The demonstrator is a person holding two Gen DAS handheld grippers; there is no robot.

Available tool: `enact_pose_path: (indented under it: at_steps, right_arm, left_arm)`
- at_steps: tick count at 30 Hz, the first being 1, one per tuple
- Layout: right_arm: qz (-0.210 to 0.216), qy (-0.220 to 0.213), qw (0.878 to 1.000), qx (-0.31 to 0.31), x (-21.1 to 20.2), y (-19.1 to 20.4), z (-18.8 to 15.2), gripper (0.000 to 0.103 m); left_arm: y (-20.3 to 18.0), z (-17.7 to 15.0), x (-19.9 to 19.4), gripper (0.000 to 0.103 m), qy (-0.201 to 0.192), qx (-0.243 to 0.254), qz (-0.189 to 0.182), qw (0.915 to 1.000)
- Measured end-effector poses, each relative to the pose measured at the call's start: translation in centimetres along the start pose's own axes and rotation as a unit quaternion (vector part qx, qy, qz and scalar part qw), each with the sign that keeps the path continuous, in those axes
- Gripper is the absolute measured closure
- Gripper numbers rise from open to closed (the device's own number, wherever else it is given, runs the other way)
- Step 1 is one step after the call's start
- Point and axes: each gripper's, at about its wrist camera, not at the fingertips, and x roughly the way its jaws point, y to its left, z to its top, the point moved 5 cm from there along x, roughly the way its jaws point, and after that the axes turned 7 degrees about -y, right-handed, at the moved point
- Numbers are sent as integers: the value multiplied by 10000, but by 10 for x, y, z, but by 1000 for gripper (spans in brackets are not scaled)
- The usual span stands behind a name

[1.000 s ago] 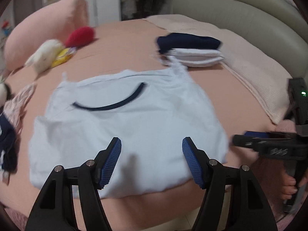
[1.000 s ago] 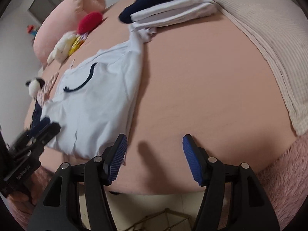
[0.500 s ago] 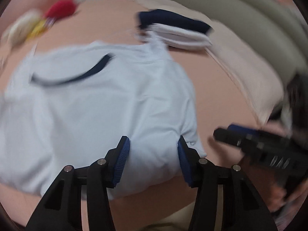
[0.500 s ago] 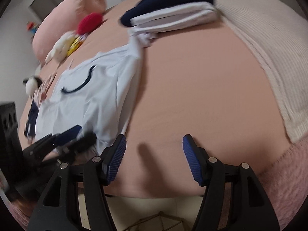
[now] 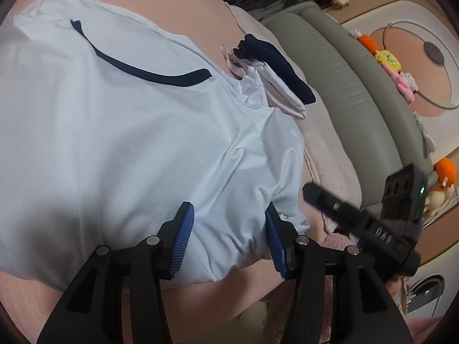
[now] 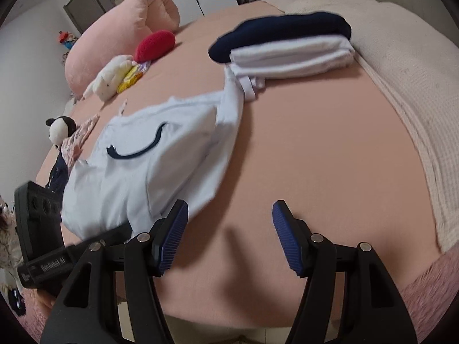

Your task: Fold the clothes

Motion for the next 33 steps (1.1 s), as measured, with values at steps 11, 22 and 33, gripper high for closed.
enact_pose_path:
  at_steps: [11, 22, 33]
  right_arm:
    - [791, 825, 9888, -956, 31, 36, -2, 46]
    - [485, 1105, 9698, -2118, 59, 61, 4, 45]
    - [-259, 1986, 9222, -3307, 45, 34, -17, 45]
  left_arm:
    - [8, 17, -29, 48, -332, 913, 1352, 9860]
    - [9, 8, -17, 43, -286, 1554, 1581, 9747]
    - [8, 6, -17, 43, -270, 1626, 1518, 9746]
